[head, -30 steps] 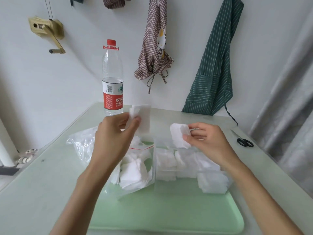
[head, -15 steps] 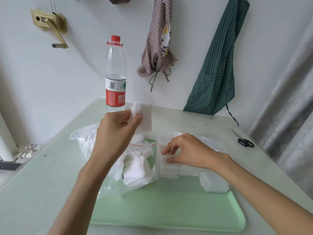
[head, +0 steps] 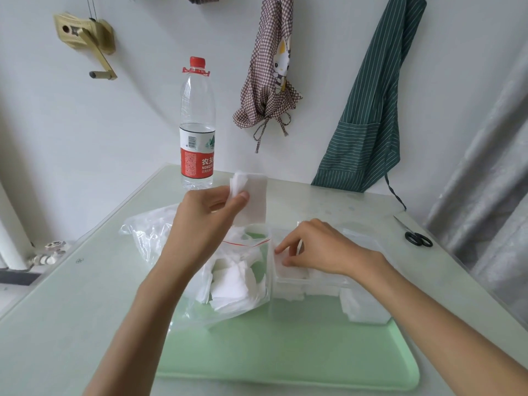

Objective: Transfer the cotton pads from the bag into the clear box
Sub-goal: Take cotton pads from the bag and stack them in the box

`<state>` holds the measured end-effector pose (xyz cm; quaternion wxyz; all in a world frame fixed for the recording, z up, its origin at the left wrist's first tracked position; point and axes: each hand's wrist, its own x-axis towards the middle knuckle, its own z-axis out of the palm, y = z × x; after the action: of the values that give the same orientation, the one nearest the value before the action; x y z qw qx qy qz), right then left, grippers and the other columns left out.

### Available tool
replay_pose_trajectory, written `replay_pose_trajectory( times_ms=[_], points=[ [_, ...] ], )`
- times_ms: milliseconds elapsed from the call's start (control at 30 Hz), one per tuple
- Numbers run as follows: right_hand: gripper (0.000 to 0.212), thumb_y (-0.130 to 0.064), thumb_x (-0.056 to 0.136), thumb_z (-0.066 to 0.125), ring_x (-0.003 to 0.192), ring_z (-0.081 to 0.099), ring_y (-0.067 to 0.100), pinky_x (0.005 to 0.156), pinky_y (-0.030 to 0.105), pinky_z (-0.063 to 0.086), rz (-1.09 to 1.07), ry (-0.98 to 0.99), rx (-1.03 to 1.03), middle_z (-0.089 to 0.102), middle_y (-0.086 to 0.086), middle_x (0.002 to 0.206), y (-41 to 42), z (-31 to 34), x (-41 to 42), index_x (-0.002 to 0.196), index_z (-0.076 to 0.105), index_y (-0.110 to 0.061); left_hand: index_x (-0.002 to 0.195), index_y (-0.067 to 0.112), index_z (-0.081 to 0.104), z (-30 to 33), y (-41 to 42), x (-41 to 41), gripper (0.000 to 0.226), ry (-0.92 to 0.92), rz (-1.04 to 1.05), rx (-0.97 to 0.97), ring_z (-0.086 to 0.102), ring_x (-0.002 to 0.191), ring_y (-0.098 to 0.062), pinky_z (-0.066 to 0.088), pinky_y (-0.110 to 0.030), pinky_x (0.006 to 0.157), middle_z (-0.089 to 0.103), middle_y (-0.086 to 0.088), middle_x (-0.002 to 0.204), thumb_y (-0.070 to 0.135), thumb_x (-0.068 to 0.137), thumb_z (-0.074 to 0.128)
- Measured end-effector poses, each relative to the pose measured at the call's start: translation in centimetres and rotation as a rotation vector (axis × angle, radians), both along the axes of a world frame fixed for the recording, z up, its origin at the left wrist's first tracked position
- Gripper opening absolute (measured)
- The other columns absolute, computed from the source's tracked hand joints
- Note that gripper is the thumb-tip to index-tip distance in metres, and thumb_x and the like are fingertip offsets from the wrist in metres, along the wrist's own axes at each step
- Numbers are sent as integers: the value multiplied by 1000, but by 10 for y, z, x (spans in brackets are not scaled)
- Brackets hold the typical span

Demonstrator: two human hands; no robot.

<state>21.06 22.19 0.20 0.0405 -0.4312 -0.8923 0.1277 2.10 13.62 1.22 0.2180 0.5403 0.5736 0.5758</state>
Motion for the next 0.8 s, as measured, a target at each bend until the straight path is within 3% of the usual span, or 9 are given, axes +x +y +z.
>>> replay_pose_trajectory(
  times_ms=[100, 167, 267, 367, 433, 500, 633, 700, 800],
  points=[
    [26, -28, 79, 71, 78, 60, 9, 77, 26, 49, 1, -10, 3, 66, -8, 83, -1, -2, -3, 105, 71, -33, 93, -6, 64, 1, -2, 2, 42, -71, -76, -26, 53, 76, -15, 46, -29, 73, 58, -8, 80, 36, 89, 61],
    [23, -28, 80, 71, 77, 61, 7, 74, 22, 48, -9, 23, -14, 66, -10, 83, -1, 4, 3, 102, 72, -33, 95, 1, 68, 4, -5, 5, 30, -88, -76, -27, 60, 78, -10, 48, -22, 75, 67, -4, 82, 29, 89, 61],
    [15, -29, 82, 70, 76, 66, 5, 71, 15, 48, -96, 308, -89, 70, -11, 82, -10, 18, 32, 97, 73, -31, 99, 21, 71, 7, -8, 9, 15, -121, -67, -22, 69, 83, -2, 50, -19, 78, 75, 9, 86, 24, 85, 67],
    [14, -26, 84, 68, 78, 67, 2, 74, 13, 48, -209, 550, -102, 72, -12, 84, -24, 23, 79, 96, 73, -32, 97, 20, 71, 10, -8, 13, 14, -61, -56, -18, 69, 82, 1, 50, -10, 74, 75, 11, 85, 23, 84, 68],
    [19, -29, 83, 68, 93, 63, -1, 84, 18, 46, -315, 521, -76, 70, -15, 95, -26, 18, 109, 101, 70, -36, 95, 21, 71, 19, -2, 22, 12, 135, -75, -11, 67, 83, 5, 48, -7, 75, 72, 17, 86, 24, 85, 67],
    [36, -33, 82, 69, 110, 54, 5, 92, 27, 42, -461, 459, -89, 60, -13, 115, -22, 10, 131, 117, 61, -35, 95, 27, 69, 31, 11, 38, 10, 411, -129, -35, 63, 82, 5, 48, -14, 77, 65, 24, 86, 28, 86, 66],
    [68, -38, 82, 68, 119, 50, 18, 98, 39, 45, -640, 476, -328, 47, 0, 135, -14, -1, 141, 140, 37, -28, 106, 26, 68, 45, 47, 74, 20, 910, -332, -215, 60, 91, -6, 45, -24, 81, 66, 13, 101, 33, 89, 61],
    [70, -35, 84, 67, 115, 53, 19, 96, 41, 48, -633, 484, -402, 47, 0, 133, -12, -4, 138, 144, 32, -25, 109, 24, 67, 41, 60, 90, 21, 1052, -471, -359, 61, 97, -9, 46, -25, 85, 67, 10, 108, 32, 91, 60],
    [59, -26, 85, 67, 103, 59, 17, 91, 40, 52, -576, 471, -431, 55, -11, 105, -10, -6, 135, 138, 39, -23, 111, 24, 66, 29, 72, 107, 22, 1196, -589, -522, 61, 105, -14, 46, -31, 94, 67, 8, 110, 31, 91, 59]
  ],
)
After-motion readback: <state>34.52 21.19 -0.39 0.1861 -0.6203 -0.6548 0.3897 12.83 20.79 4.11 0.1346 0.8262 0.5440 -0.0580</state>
